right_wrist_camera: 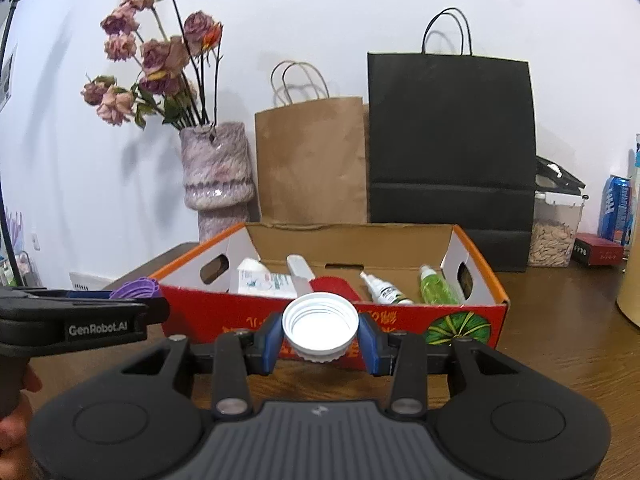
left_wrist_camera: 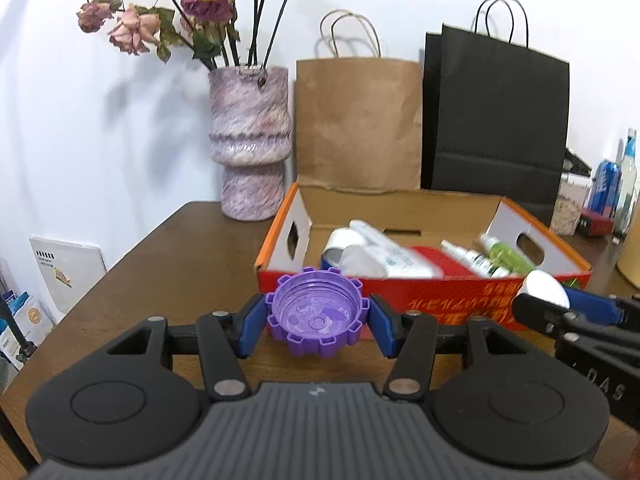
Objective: Organize rigid objects
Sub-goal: 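Carry the white cap over the box with the right tool while the left tool carries the purple cap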
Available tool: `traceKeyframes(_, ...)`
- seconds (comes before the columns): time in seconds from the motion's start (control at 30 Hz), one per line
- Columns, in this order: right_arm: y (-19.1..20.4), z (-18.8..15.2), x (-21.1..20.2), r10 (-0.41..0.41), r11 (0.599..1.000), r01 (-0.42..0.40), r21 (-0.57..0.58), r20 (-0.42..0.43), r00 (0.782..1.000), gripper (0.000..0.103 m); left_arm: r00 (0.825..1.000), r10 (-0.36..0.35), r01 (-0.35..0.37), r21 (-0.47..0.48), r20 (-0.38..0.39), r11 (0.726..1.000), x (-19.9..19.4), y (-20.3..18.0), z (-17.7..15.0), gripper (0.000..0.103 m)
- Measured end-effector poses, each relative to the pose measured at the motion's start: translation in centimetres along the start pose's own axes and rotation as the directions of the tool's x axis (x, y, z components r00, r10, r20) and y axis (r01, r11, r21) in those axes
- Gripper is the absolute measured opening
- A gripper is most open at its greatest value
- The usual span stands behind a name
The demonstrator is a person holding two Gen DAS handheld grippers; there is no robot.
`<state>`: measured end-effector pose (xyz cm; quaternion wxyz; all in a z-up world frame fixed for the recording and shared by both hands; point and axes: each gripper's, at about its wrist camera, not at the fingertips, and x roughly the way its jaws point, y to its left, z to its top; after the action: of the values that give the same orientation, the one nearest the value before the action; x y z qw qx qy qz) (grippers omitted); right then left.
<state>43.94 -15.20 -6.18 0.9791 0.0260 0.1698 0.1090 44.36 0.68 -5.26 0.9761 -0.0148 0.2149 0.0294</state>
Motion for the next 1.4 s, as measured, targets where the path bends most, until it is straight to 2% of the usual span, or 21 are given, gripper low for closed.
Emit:
traceKeyframes(0.53, -2.2, 1.7, 0.7, -0.037, 0.999, 0.035, 0.029, 0.062, 0.997, 0.039, 0.997, 0.004, -0.001, -0.036, 0.083, 0.999, 1.3, -3.1, 3.1, 0.056)
traceKeyframes(0.97, -4.0, 3.0, 4.9, -0.051, 0.999, 0.050, 0.020, 0.073, 0.996, 0.039, 0.995, 0.006, -0.005, -0.008, 0.100, 1.000, 5.6, -4.8, 4.8, 0.056)
traceKeyframes(1.4, -5.2, 4.0, 9.7, -0.053, 0.998, 0.051, 0.040, 0.048, 0.997, 0.039, 0.994, 0.026, -0.028, 0.021, 0.105, 0.999, 9.8, -4.5, 6.3, 0.056)
